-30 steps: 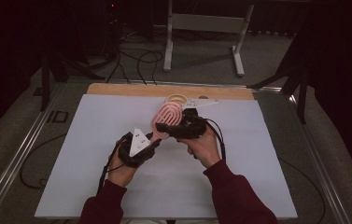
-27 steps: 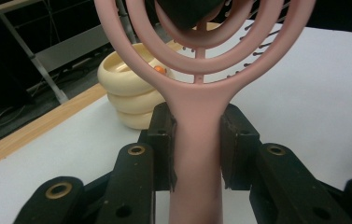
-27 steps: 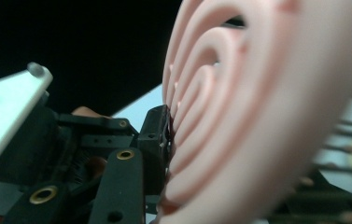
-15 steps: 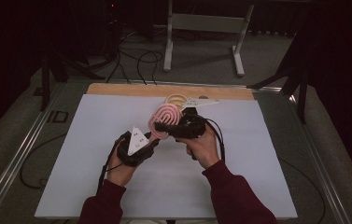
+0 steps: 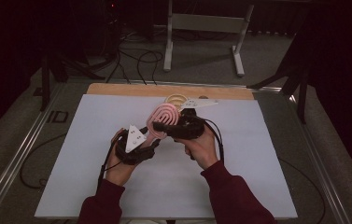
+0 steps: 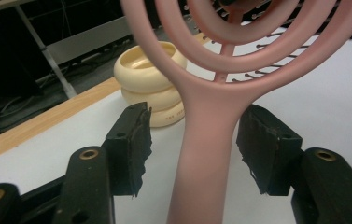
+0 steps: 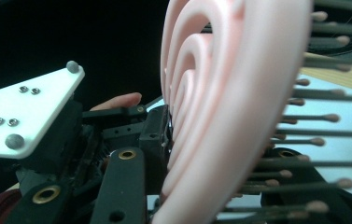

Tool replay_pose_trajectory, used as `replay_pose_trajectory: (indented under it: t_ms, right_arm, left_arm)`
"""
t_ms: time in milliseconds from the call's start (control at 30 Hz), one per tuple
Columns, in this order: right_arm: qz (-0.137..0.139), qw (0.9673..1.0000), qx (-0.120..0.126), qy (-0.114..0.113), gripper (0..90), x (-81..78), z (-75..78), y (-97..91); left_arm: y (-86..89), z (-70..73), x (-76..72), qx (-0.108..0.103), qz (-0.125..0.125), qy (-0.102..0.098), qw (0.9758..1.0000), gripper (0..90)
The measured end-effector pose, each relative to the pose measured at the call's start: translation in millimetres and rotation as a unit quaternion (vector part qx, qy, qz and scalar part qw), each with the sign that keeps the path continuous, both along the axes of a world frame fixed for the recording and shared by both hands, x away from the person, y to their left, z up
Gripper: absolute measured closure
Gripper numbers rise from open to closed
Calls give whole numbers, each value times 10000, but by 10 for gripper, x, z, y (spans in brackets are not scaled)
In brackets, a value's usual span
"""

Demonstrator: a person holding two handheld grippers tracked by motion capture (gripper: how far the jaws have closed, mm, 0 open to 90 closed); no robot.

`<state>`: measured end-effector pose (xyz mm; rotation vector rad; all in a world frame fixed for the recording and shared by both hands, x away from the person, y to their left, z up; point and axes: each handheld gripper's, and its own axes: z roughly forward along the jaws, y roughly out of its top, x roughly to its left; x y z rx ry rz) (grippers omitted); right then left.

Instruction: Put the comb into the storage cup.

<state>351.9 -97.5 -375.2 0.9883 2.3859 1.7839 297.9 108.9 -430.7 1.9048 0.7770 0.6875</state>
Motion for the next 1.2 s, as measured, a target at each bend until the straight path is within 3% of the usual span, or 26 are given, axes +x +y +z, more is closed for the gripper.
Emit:
replay_pose_trajectory:
  t_ms: [33, 67, 100, 300, 467, 533, 767, 1000, 1100, 1200]
  right_arm:
    - [0, 10000, 6, -7, 631, 1, 0, -3]
    - [17, 10000, -12, -18, 631, -3, 3, -7]
    - [17, 10000, -12, -18, 631, -3, 3, -7]
    - [2, 10000, 12, -49, 631, -8, 29, -29]
    - [-17, 10000, -19, -55, 631, -1, 50, -56]
    - [-51, 10000, -37, -71, 631, 10, 57, -82]
    - [-115, 9999, 23, -57, 631, 37, 70, -131]
    - [-130, 9999, 3, -45, 631, 63, 66, -131]
    - [-131, 9999, -13, -59, 631, 64, 73, -126]
    - [-131, 9999, -12, -69, 630, 64, 80, -124]
  left_arm:
    - [21, 15, 0, -125, 67, -16, 9999, 313]
    - [30, 23, 1, -195, 66, 4, 9998, 173]
    - [30, 23, 1, -195, 66, 4, 9998, 144]
    - [105, 88, -19, -303, 188, -113, 9993, 82]
    - [148, 127, -23, -330, 150, -128, 9993, 13]
    - [209, 173, -24, -457, 153, -121, 9988, 6]
    - [417, 202, -56, -527, 358, -246, 9977, 2]
    - [770, 104, -104, -428, 740, -258, 9960, 2]
    - [931, 17, -126, -517, 884, -184, 9946, 2]
    - [965, -3, -131, -532, 920, -164, 9942, 2]
